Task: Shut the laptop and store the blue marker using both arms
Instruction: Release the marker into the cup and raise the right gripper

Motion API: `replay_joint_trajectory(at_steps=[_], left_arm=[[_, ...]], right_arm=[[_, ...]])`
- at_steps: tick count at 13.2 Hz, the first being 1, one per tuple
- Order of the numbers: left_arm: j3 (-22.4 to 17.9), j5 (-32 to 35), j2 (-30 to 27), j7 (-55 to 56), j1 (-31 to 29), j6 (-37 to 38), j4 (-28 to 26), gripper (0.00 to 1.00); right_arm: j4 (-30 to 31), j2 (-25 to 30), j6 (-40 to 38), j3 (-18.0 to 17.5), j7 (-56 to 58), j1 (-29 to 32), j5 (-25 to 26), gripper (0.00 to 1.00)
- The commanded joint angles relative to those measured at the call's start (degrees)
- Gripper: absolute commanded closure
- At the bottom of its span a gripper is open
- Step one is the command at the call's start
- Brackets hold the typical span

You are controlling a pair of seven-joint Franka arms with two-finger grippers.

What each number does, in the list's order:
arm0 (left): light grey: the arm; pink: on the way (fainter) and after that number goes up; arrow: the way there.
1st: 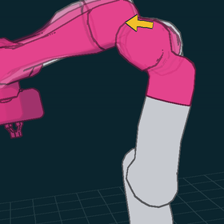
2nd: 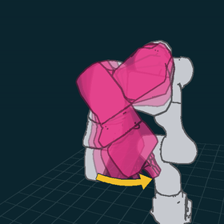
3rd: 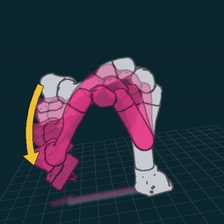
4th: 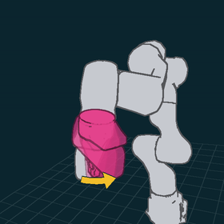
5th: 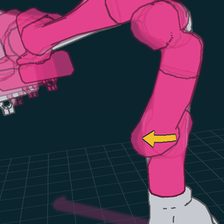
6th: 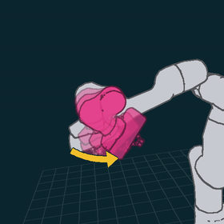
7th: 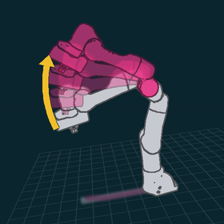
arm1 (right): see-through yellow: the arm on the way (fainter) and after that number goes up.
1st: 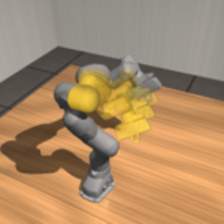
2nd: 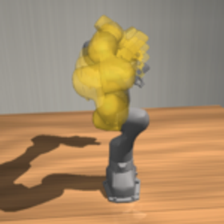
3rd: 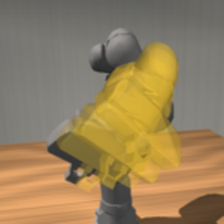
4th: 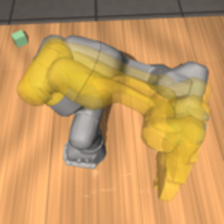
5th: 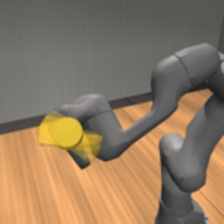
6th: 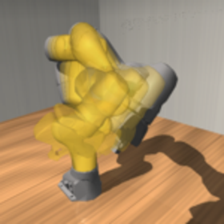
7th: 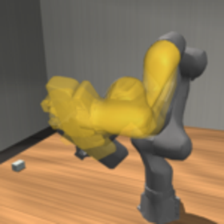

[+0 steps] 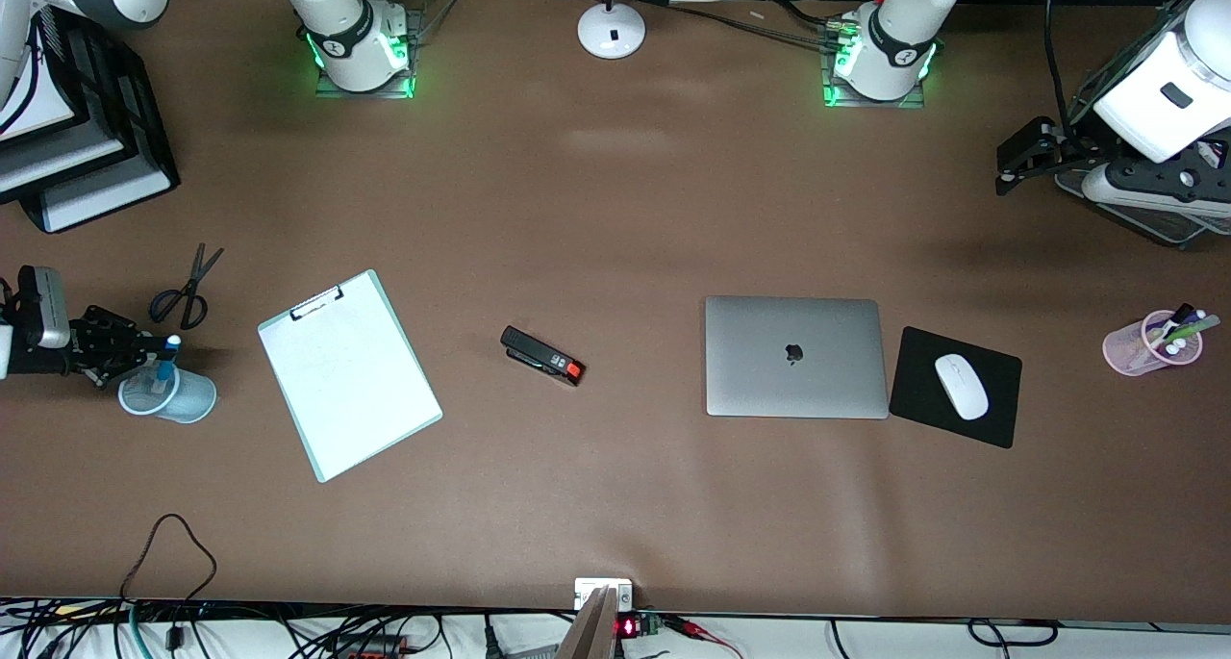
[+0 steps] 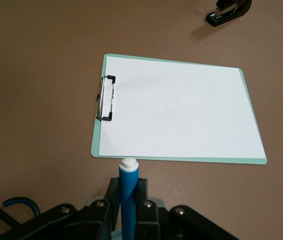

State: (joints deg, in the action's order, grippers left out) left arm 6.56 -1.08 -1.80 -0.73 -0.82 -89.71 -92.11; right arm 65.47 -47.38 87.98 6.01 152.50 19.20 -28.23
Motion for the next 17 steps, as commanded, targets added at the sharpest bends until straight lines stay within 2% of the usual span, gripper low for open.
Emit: replay_joint_trajectory(at_steps=[1,4,11,12,13,17], left_arm=[[-0.5,-1.03,-1.01,-1.64,-0.06,0.24,-1.4,0.0],[-0.59,-0.59,-0.84,-1.55,-0.06,0.59,-0.97,0.0],[-0.32,-0.5,-0.48,-0.94,-0.06,0.33,-1.05,0.0],[-0.32,-0.5,-0.48,-0.94,-0.06,0.33,-1.05,0.0],[-0.32,-0.5,-0.48,-0.85,-0.06,0.33,-1.05,0.0],[-0.32,-0.5,-0.22,-0.76,-0.06,0.15,-1.14,0.0]], right_arm=[[-2.19,-1.49,-0.09,-0.48,0.96,1.02,-0.95,0.99],[-4.12,-2.27,0.18,-0.48,0.96,1.45,-0.95,0.99],[-4.3,-3.77,0.44,-0.56,0.96,2.25,-0.95,0.97],[-4.3,-3.69,0.36,-0.65,0.79,2.25,-0.95,0.73],[-4.21,-3.51,0.18,-0.65,-0.52,2.25,-1.12,0.01],[-3.86,-0.88,-0.44,-0.65,-10.62,2.07,-0.69,0.0]])
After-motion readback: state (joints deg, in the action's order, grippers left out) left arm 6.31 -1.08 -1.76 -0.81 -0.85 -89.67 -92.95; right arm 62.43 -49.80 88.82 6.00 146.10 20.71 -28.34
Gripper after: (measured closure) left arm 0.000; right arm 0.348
